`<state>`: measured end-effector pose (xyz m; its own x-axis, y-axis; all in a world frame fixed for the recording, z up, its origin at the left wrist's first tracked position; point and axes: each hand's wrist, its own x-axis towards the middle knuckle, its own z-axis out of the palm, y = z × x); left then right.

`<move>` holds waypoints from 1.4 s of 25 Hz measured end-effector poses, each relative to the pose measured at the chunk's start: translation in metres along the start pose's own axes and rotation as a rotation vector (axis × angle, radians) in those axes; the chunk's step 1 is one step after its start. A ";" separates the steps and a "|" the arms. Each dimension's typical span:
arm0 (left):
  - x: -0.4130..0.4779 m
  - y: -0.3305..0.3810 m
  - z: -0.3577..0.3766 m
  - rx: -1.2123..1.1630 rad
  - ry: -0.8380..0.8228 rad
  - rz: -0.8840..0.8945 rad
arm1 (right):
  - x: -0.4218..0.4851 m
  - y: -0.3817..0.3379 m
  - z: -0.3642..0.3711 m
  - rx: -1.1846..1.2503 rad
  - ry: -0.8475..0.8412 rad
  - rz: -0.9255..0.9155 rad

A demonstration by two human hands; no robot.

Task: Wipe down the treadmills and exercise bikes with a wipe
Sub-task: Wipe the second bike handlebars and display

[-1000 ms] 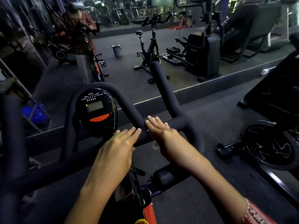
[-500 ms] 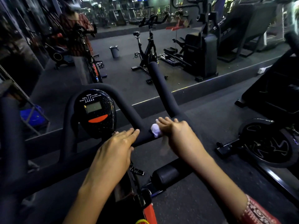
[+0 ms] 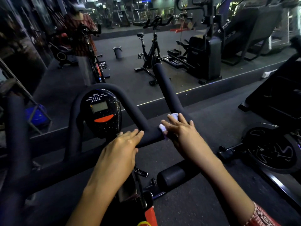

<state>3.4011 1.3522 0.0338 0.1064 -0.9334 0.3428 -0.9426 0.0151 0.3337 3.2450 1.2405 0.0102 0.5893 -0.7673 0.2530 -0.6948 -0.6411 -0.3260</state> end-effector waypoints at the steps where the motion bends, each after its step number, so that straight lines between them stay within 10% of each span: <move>1: -0.004 0.000 -0.002 -0.005 0.030 -0.022 | -0.004 0.000 0.000 -0.033 0.016 0.054; 17: -0.083 -0.095 -0.050 -0.056 0.130 -0.077 | -0.035 -0.168 0.038 0.084 0.146 0.094; 24: -0.106 -0.142 -0.071 -0.036 0.166 -0.118 | -0.014 -0.212 0.058 0.288 0.100 -0.246; 27: -0.115 -0.158 -0.082 -0.063 0.221 -0.111 | 0.002 -0.234 0.077 -0.005 -0.143 -0.392; 31: -0.119 -0.162 -0.076 -0.023 0.202 -0.127 | 0.004 -0.200 0.077 -0.052 -0.031 -0.670; 35: -0.113 -0.158 -0.068 -0.099 0.173 -0.078 | -0.015 -0.146 0.048 -0.026 0.045 -0.505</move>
<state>3.5598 1.4794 0.0025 0.2386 -0.8575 0.4558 -0.8945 -0.0113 0.4470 3.3574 1.3463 0.0101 0.8362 -0.3613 0.4126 -0.3382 -0.9319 -0.1307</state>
